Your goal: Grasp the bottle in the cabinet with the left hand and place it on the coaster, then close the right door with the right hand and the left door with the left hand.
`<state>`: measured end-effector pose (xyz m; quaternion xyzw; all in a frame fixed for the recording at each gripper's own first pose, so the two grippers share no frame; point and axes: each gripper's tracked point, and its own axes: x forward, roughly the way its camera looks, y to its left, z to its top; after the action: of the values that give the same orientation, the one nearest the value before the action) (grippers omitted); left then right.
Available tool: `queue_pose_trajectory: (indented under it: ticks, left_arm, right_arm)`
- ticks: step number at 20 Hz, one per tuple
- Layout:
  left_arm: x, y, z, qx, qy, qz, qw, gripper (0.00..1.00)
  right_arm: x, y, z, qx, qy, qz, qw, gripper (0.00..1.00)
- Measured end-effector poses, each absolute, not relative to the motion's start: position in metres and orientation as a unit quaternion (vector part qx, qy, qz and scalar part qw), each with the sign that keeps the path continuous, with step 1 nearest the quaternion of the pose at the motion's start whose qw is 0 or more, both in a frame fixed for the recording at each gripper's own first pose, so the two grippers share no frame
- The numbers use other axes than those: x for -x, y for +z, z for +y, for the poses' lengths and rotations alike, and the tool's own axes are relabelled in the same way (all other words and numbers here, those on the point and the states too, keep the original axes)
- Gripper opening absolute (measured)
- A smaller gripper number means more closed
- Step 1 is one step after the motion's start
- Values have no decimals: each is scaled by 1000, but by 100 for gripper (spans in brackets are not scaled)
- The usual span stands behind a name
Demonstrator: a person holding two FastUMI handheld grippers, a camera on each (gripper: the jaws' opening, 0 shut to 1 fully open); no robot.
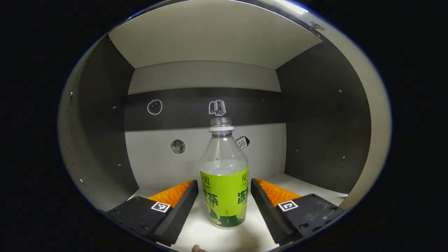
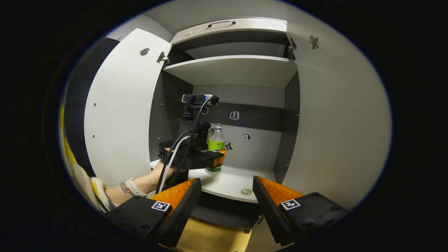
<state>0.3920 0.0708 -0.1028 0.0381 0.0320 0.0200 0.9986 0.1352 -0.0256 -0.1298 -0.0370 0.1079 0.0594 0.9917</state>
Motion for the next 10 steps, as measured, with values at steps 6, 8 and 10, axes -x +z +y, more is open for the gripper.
queue_pose_trajectory:
  ticks: [6,8,10]
  left_arm:
    - [-389,-98,49,1,-23,26,999,78]
    - [-380,-89,50,-19,-18,20,999,78]
    - [-369,-80,48,-39,-16,17,999,77]
  right_arm:
    - [-133,-123,-22,37,73,97,992,98]
    - [-130,-121,-22,31,73,95,992,98]
    - [-126,-116,-20,24,74,87,993,98]
